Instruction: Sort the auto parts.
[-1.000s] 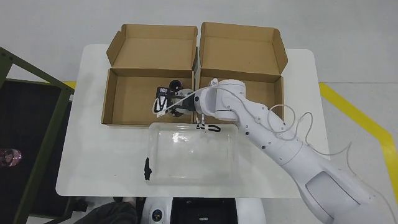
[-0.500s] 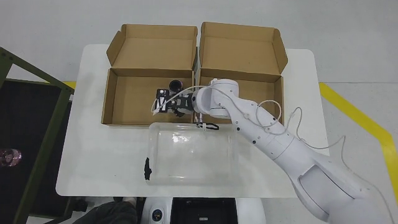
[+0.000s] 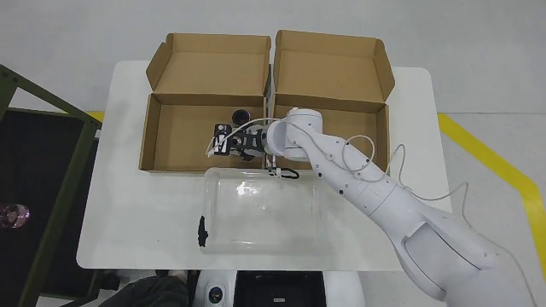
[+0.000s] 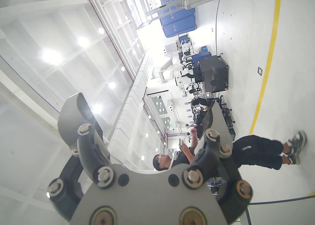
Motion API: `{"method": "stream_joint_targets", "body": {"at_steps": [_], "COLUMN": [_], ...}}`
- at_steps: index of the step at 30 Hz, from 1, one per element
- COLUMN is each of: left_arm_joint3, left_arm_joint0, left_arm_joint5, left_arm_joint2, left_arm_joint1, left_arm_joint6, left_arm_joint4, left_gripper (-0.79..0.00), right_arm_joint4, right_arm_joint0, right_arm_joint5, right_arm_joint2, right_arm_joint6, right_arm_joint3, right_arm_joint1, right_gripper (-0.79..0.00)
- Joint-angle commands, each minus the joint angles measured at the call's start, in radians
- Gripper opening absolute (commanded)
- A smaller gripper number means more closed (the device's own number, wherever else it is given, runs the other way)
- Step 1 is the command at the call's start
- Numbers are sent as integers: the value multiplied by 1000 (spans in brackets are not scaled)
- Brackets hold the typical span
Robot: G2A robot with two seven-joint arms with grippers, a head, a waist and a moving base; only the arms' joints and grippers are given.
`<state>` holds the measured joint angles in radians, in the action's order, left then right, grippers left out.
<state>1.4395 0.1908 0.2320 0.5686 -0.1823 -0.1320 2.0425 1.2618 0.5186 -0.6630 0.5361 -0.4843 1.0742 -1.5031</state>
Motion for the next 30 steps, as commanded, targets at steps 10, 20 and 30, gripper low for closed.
{"method": "stream_joint_targets", "body": {"at_steps": [10,20,30], "left_arm_joint3": [0,0,0], "left_arm_joint0": [0,0,0], "left_arm_joint5": [0,0,0], "left_arm_joint2": [0,0,0], "left_arm_joint1": [0,0,0], "left_arm_joint6": [0,0,0], "left_arm_joint4": [0,0,0], "left_gripper": [0,0,0], "right_arm_joint4": [11,23,35], "right_arm_joint0": [-2,19,130], "right_arm_joint5": [-31,-55,-90], "right_arm_joint2": [10,62,187], "right_arm_joint6": [13,11,26], "right_arm_joint3": [5,117,332], "right_arm_joint1": [-11,4,57], "right_gripper": [-489,-456,-431]}}
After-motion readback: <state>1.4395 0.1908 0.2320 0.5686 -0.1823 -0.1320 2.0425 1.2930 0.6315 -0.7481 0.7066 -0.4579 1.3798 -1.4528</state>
